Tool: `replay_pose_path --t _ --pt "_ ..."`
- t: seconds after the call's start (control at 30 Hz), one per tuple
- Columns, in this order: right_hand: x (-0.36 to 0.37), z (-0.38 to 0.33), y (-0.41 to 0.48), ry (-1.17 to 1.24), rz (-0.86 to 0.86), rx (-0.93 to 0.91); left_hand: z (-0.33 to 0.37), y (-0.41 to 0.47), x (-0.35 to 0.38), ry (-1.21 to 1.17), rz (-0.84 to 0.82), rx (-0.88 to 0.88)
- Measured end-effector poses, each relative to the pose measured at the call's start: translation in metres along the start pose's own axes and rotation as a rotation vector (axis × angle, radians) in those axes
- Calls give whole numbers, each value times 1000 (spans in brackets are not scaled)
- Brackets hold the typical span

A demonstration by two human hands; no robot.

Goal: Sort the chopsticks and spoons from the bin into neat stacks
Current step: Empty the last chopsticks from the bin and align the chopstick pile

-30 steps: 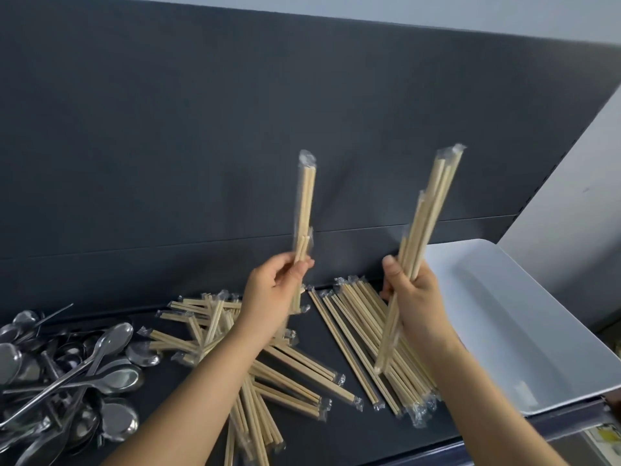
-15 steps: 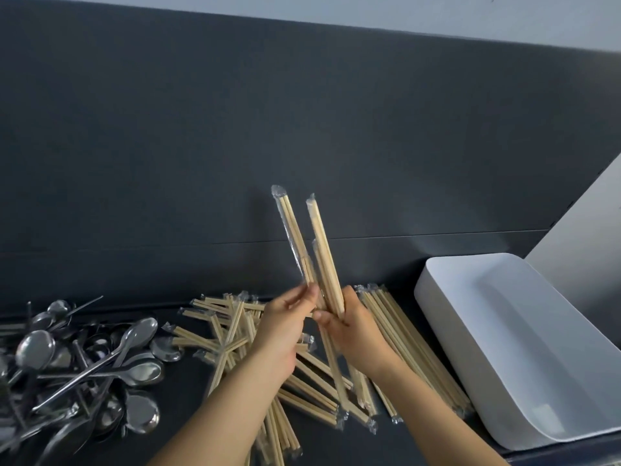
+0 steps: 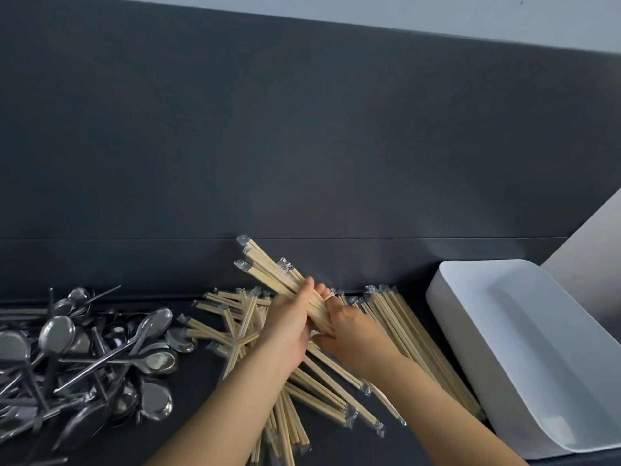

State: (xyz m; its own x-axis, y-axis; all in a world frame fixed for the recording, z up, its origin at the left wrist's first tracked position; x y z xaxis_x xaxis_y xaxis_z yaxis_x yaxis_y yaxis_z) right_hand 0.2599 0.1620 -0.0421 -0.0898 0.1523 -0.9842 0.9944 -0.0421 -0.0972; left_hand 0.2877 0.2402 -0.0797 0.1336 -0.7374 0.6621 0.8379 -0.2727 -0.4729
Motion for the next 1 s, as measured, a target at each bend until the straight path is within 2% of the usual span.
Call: replay_pose_path --t 0.2,0.27,0.33,0.37,0.43,0.53,0.63,0.7,0.8,1.0 --pt "-6 3 -6 -19 48 -17 7 4 -7 -193 138 40" --pt "-10 16 -13 65 41 -2 15 8 -14 -276 162 51" --pt "-18 40 -22 309 106 67 27 12 -21 -328 168 70" --pt "-23 59 -29 474 200 143 32 14 -24 -343 166 83" --pt "-12 102 -45 832 343 388 40 18 -29 -352 166 119" --pt "44 130 -63 1271 272 711 43 19 -28 -356 156 150" --pt "75 122 -67 1656 169 828 41 15 -21 -327 132 169" --pt "75 117 -65 1806 201 849 37 10 -17 -287 126 169" --pt "65 102 -57 1808 203 803 26 4 -15 -240 138 164" --pt "63 57 -56 1573 67 749 16 -2 -7 -236 156 185"
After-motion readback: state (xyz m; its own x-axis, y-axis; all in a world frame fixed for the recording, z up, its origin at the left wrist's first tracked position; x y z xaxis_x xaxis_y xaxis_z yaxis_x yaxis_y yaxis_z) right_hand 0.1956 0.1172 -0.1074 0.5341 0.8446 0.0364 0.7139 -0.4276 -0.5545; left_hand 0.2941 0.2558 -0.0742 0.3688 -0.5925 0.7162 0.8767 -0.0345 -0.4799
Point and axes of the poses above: each hand's wrist, its own y-axis towards the middle knuckle, its own x-axis out of the palm, z = x × y, the point moved 10 cm from there along y, towards the middle knuckle, and after that the axes turned 12 degrees about -y, right-handed, at the moved point
